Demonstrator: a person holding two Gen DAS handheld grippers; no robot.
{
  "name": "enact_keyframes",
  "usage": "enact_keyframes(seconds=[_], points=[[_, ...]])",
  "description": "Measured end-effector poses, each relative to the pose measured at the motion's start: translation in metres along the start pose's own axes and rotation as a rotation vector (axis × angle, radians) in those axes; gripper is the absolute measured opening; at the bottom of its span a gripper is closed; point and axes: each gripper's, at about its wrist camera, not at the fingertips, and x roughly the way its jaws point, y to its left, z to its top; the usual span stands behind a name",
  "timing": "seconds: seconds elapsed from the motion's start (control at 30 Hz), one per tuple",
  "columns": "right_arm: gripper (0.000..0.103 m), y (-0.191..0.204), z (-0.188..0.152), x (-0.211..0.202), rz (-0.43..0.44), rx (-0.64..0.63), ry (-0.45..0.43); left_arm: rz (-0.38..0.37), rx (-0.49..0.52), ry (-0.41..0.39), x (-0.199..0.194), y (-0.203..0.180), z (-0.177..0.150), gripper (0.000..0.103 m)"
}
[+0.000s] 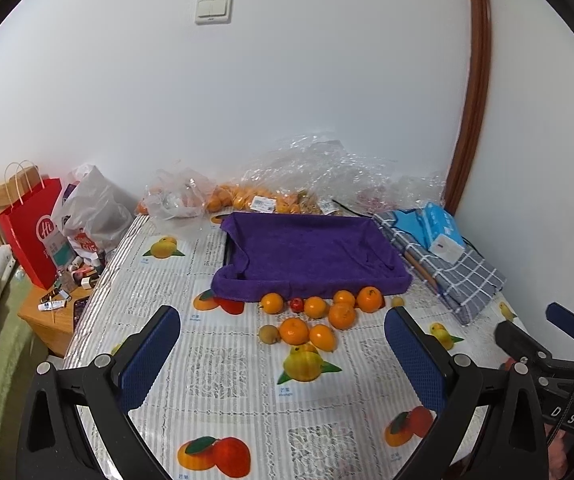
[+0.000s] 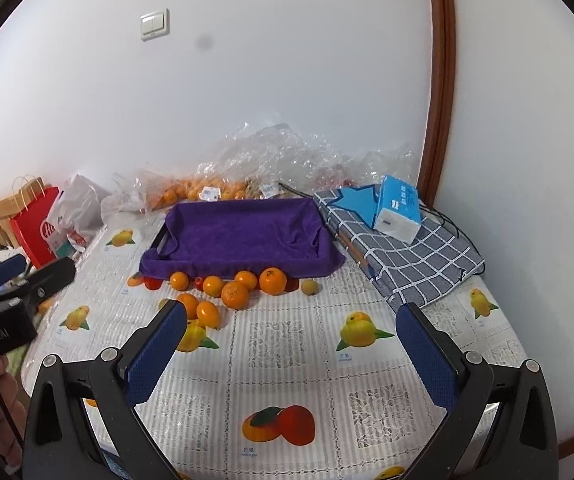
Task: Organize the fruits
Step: 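Move the left tool to a small yellow-green fruit while the right tool approaches another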
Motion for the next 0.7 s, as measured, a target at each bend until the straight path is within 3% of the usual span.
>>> enact_keyframes(seconds=[0.37,0.47,0.57,0.7], points=[[0.103,-0.011,-0.021,0.061,-0.033,-0.045,0.043,0.019,-0.023,0.085,0.064,0.03,-0.015,0.101],[0.102,-0.018,-0.028,0.081,-0.011,-0.01,0.057,0.017,-0.018,0.126,0.084,0.039,-0.022,0.09],[0.102,-0.022,-0.033,0.104,0.009,-0.001,0.077,0.031,-0.02,0.15,0.101,0.048,-0.028,0.089],[0.1,-0.02,-0.037,0.128,-0.033,-0.055,0.098,0.015,-0.018,0.194,0.123,0.057,-0.036,0.089]])
